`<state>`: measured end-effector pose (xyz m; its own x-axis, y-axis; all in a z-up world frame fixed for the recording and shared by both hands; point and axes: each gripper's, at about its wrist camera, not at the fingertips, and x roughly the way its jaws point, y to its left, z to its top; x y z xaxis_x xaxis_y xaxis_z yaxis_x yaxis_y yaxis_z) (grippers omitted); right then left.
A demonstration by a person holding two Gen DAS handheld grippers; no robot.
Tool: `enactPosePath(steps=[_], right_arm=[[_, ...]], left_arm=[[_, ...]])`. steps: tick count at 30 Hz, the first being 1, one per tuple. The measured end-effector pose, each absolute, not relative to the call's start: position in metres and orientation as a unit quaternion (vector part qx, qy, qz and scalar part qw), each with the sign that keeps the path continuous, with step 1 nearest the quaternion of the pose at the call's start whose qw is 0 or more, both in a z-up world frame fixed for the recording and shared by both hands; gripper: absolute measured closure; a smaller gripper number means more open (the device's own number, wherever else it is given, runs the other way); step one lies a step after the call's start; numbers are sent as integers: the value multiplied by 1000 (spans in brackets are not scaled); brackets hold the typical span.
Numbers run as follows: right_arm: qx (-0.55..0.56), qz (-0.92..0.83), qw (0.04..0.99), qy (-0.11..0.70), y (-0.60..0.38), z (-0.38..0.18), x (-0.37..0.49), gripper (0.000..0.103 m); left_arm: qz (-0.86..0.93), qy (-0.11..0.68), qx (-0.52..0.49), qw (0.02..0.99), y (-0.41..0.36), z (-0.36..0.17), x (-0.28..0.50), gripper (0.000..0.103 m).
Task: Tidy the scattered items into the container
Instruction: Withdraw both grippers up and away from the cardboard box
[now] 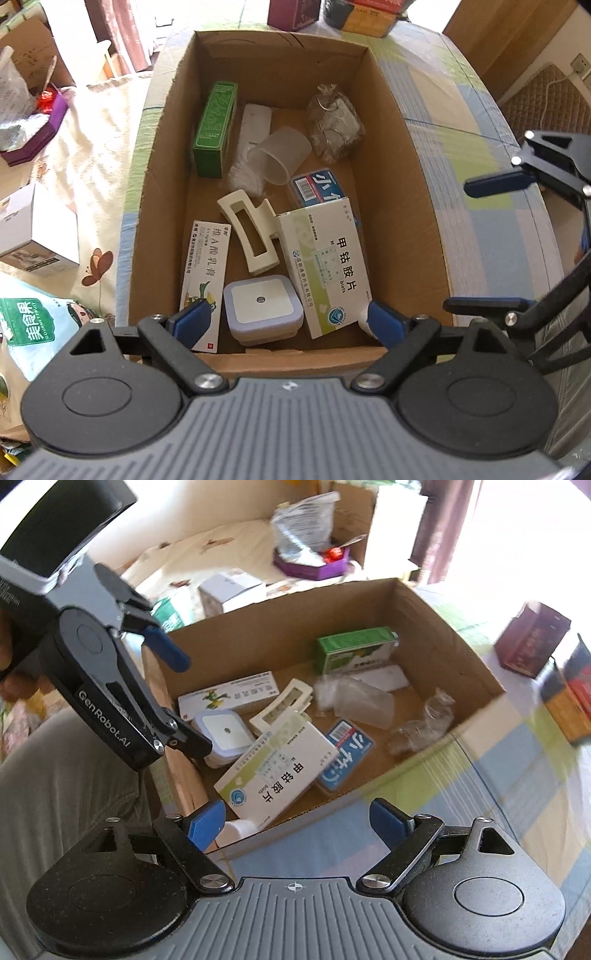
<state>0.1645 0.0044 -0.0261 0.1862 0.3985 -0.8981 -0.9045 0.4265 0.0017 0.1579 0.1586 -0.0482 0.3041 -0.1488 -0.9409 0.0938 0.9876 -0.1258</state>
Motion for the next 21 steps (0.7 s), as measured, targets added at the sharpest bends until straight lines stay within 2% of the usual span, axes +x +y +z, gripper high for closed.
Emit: enactPosePath(steps=[11, 21], right_arm=[[-183, 402, 782, 440, -17, 3, 142, 12], [-107, 351, 819, 441, -30, 26, 119, 12]], left_arm=[[-27, 549, -58, 833, 162, -23, 130, 11], [0, 519, -34, 854, 152, 3, 97, 8]])
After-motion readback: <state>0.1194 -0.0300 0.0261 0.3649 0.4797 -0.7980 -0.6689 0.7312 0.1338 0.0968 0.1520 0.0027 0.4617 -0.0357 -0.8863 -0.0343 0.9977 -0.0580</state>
